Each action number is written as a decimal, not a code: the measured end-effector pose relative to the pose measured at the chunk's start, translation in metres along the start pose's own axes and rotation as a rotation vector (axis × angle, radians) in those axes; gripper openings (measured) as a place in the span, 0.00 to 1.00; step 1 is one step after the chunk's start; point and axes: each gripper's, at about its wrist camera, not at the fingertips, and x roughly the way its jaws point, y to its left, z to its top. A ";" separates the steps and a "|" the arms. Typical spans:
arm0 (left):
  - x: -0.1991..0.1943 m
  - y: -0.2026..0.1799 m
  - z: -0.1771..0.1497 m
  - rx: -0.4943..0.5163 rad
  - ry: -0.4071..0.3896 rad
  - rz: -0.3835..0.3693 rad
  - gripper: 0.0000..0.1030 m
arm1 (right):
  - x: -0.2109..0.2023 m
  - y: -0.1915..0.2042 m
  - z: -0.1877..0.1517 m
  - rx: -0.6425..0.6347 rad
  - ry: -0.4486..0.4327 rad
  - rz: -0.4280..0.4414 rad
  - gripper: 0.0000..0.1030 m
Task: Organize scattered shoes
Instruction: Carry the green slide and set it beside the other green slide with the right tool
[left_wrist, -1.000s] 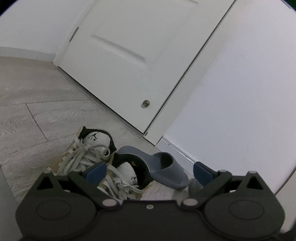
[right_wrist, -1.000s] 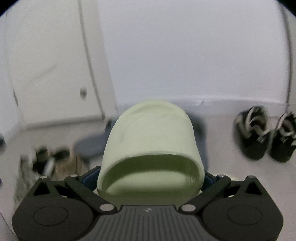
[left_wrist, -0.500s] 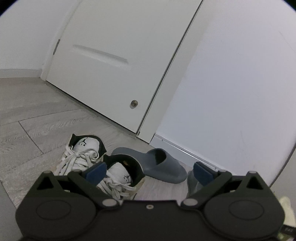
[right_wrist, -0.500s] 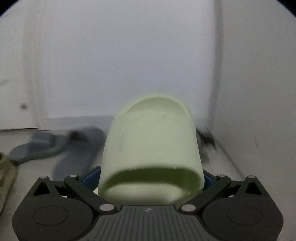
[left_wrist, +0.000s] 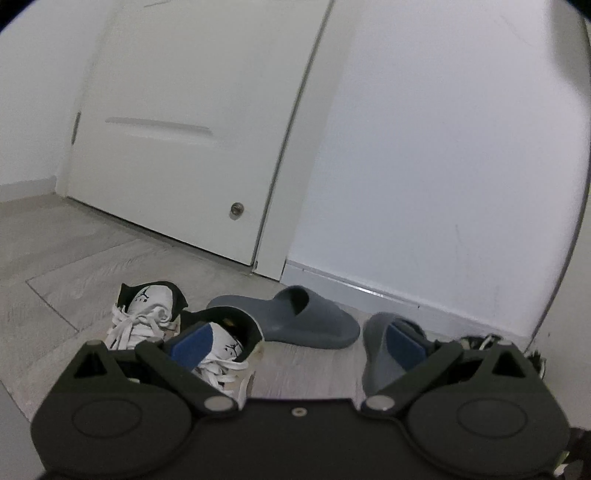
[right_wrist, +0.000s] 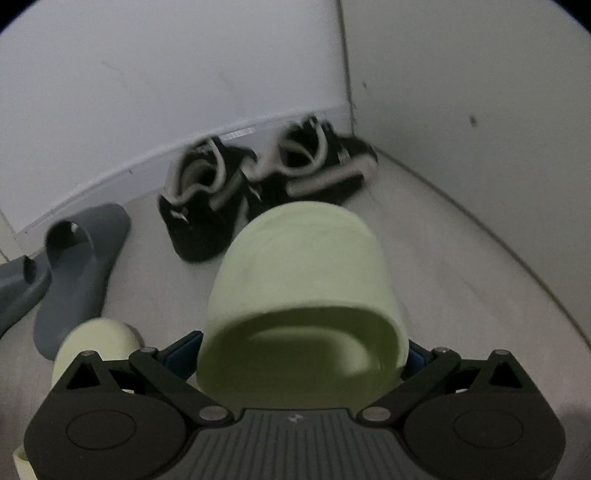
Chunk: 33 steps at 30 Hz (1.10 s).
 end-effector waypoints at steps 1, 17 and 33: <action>0.000 -0.002 -0.001 0.010 0.001 0.001 0.99 | 0.000 -0.001 -0.001 0.007 0.007 0.004 0.98; -0.022 -0.011 -0.003 0.040 -0.018 -0.015 0.99 | -0.061 0.013 0.005 -0.179 -0.082 0.095 1.00; -0.030 -0.008 0.001 -0.031 -0.064 -0.071 0.99 | -0.057 0.104 -0.067 -0.470 0.142 0.495 0.88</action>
